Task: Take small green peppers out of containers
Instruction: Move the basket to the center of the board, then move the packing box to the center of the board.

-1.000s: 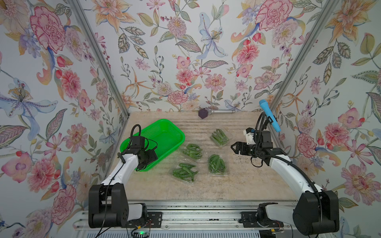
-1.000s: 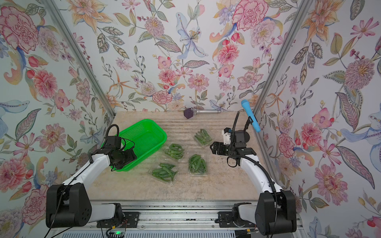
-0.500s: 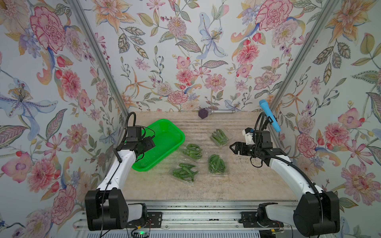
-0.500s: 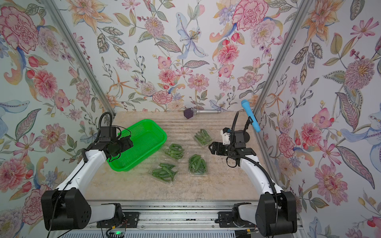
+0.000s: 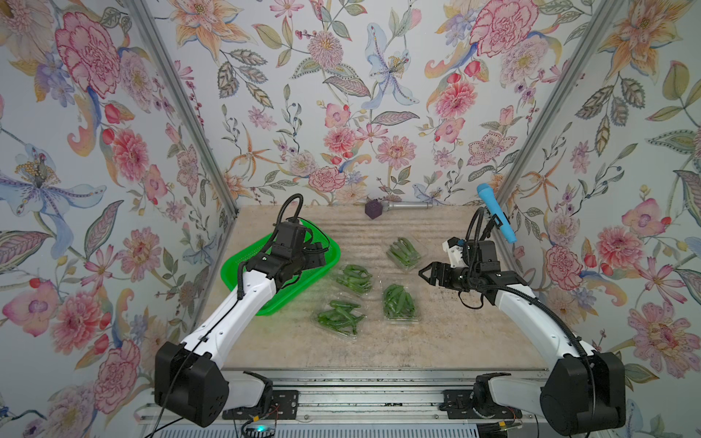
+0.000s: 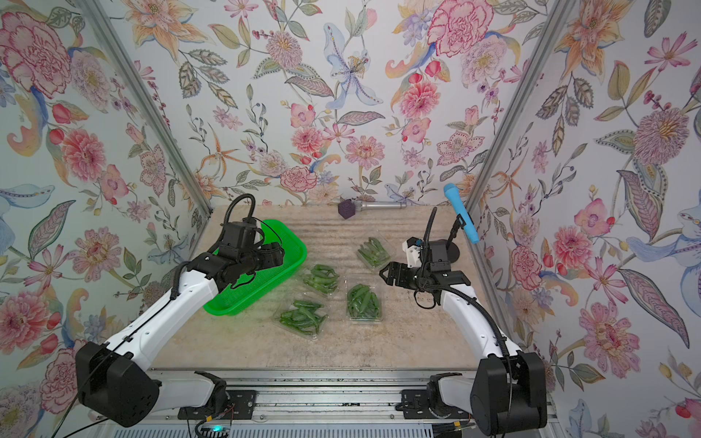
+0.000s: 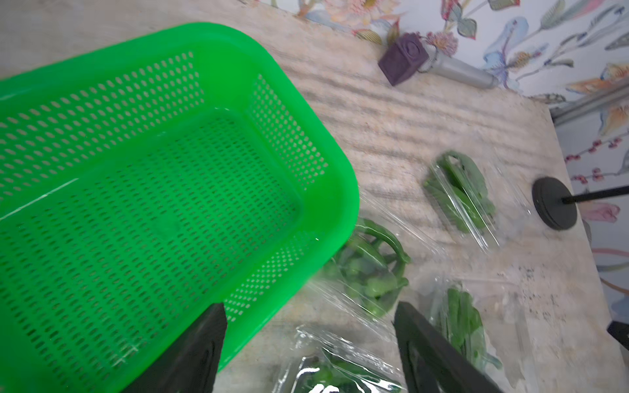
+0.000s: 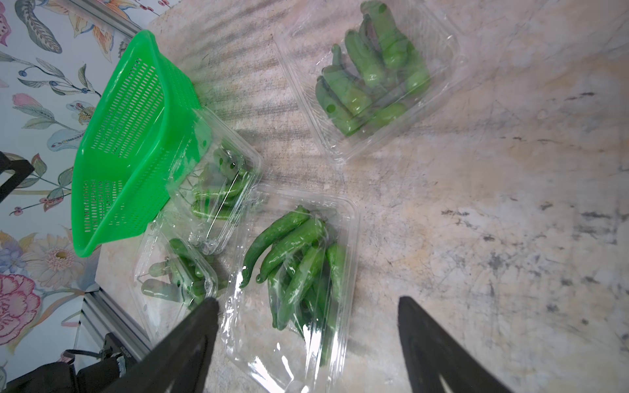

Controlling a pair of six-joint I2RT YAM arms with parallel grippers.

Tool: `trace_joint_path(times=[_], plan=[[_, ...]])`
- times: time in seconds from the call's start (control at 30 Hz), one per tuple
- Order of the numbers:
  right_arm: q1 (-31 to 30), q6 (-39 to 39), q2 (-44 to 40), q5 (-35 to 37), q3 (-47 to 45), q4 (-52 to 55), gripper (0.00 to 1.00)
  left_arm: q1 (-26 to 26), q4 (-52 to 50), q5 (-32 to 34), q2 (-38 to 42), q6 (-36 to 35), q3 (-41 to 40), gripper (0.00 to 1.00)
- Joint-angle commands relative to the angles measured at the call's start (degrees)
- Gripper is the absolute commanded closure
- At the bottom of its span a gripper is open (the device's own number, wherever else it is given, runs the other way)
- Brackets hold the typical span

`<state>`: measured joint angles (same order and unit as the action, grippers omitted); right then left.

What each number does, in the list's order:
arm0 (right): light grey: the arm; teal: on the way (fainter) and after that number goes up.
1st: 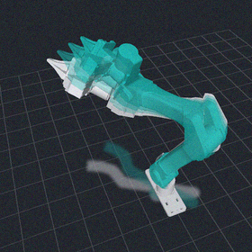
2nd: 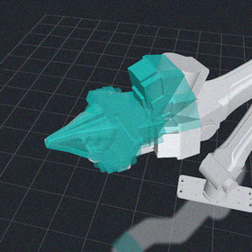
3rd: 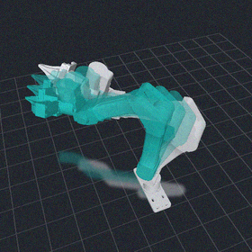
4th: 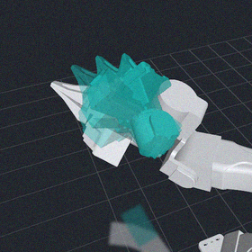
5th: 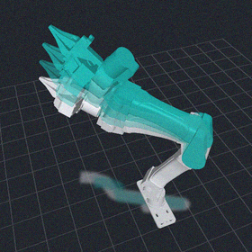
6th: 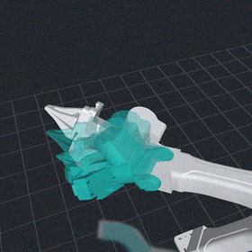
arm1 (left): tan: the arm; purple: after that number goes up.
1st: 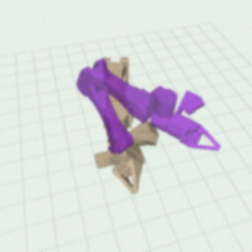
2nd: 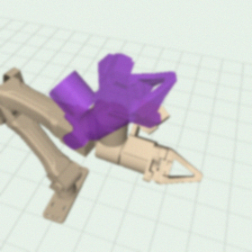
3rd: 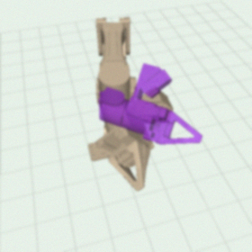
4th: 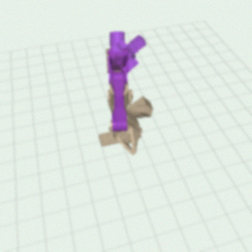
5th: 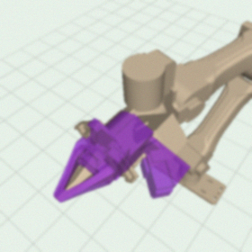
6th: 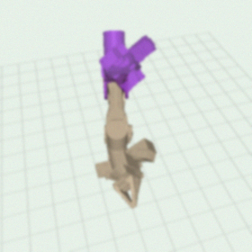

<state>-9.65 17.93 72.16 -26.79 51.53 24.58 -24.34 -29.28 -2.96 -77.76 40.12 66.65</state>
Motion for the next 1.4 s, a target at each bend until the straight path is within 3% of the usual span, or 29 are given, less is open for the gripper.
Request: trace_joint_path(times=[0.0,0.23,0.9,1.03,1.37], plan=[[-1.62,1.84,-0.42,-0.60,-2.20,3.17,0.16,-4.86,1.30,-0.90,-2.51,4.24,-1.04,0.19],[-3.64,4.22,-1.92,1.12,-6.21,3.20,0.16,-9.83,6.31,-3.74,-6.18,5.94,-3.08,0.19],[-11.57,5.76,5.02,5.64,-4.26,3.34,0.07,-11.24,10.83,-7.16,-10.55,4.13,-4.43,0.19],[-13.54,5.75,6.13,6.35,-3.48,3.37,0.00,-11.59,11.95,-7.31,-10.18,4.53,-5.48,0.19],[-15.33,5.73,10.02,8.17,-2.40,3.29,0.00,-12.38,13.64,-7.45,-10.05,4.88,-6.72,0.19]])
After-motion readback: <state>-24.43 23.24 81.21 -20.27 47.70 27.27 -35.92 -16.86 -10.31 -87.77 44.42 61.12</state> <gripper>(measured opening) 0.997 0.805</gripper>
